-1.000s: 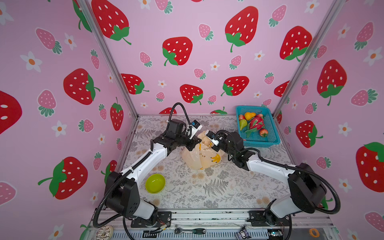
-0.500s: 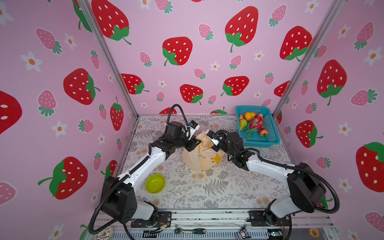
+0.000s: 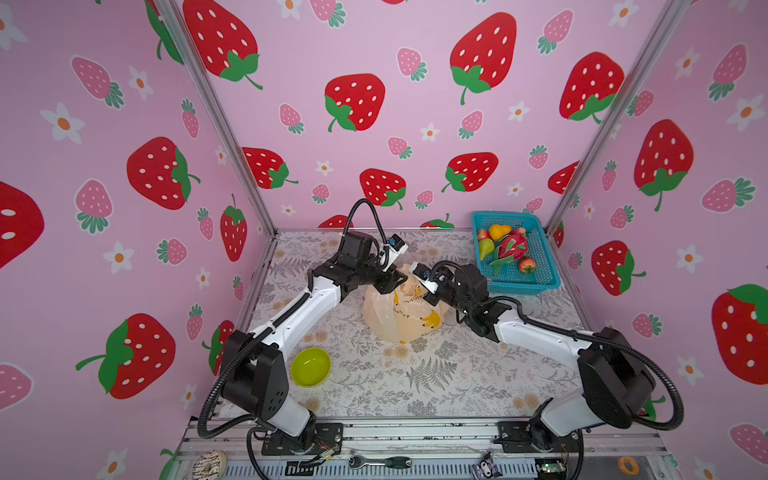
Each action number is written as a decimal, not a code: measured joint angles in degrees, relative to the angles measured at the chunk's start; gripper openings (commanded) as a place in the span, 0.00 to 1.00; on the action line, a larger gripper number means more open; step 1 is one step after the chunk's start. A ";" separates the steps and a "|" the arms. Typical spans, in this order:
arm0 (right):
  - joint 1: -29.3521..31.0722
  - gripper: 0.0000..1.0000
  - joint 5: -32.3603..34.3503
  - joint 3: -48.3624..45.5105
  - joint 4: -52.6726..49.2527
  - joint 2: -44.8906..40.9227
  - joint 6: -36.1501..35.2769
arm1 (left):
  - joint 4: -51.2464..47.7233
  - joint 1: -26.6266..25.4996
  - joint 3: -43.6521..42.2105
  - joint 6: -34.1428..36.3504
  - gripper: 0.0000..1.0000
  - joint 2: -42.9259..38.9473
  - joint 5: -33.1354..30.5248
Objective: Place the fake fruits into the plastic bag and tie a complex knot
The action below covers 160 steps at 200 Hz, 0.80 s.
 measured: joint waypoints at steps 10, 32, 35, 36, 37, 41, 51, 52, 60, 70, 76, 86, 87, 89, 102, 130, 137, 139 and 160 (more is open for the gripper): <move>-0.02 0.00 -0.09 0.00 0.00 0.00 0.00 | -0.28 0.00 0.15 0.70 0.27 0.39 -0.22; -0.15 0.00 -0.37 0.00 -0.13 0.02 0.00 | -0.07 -0.04 0.15 1.57 0.13 0.68 -0.26; -0.20 0.00 -0.39 0.00 -0.20 0.00 0.00 | 0.00 -0.07 0.15 1.55 0.12 0.68 -0.28; -0.20 0.00 -0.39 0.00 -0.20 0.00 0.00 | 0.07 -0.07 0.15 1.84 0.11 0.68 -0.37; -0.20 0.00 -0.39 0.00 -0.20 0.02 0.02 | 0.09 -0.09 0.15 2.03 0.11 0.68 -0.44; -0.22 0.00 -0.42 0.00 -0.24 0.00 0.00 | 0.24 -0.13 0.13 2.10 0.10 0.68 -0.31; -0.22 0.00 -0.42 0.00 -0.37 0.00 0.00 | 1.29 -0.22 -0.11 3.04 0.08 0.61 -0.61; -0.22 0.00 -0.44 0.00 -0.37 0.00 0.00 | 1.38 -0.22 -0.15 3.04 0.08 0.59 -0.63; -0.24 0.00 -0.48 0.00 -0.44 0.00 0.00 | 2.51 -0.42 -0.83 3.69 0.07 0.37 -0.94; -0.35 0.04 -0.66 0.00 -0.59 0.00 0.00 | 3.56 -0.52 -1.81 4.70 0.07 0.02 -1.46; -0.39 0.07 -0.81 0.00 -0.76 0.00 0.00 | 4.28 -0.59 -2.36 5.09 0.07 -0.20 -1.84; -0.57 0.11 -1.01 0.00 -1.05 0.02 0.02 | 5.20 -0.79 -3.06 5.79 0.02 -0.44 -2.36; -0.59 0.11 -1.05 0.00 -1.09 0.00 0.04 | 5.31 -0.81 -3.13 5.84 0.02 -0.46 -2.40; -0.66 0.12 -1.14 0.00 -1.18 0.00 -0.07 | 5.57 -0.85 -3.32 6.16 0.02 -0.55 -2.67; -1.01 0.18 -1.53 0.00 -1.68 0.00 -0.13 | 6.71 -1.18 -4.17 7.17 0.00 -0.96 -3.61; -1.81 0.30 -2.49 0.00 -2.99 -0.02 -0.37 | 9.42 -1.68 -6.29 9.03 0.00 -2.10 -5.33; -1.99 0.33 -2.95 0.00 -3.37 -0.09 -0.52 | 10.12 -1.79 -6.82 9.40 0.00 -2.38 -5.73; -2.05 0.34 -3.15 0.00 -3.48 -0.11 -0.39 | 10.34 -1.81 -6.93 9.44 0.00 -2.47 -5.84; -2.75 0.44 -4.85 0.00 -4.87 -0.76 -0.66 | 11.91 -2.08 -7.96 10.47 0.00 -3.02 -6.40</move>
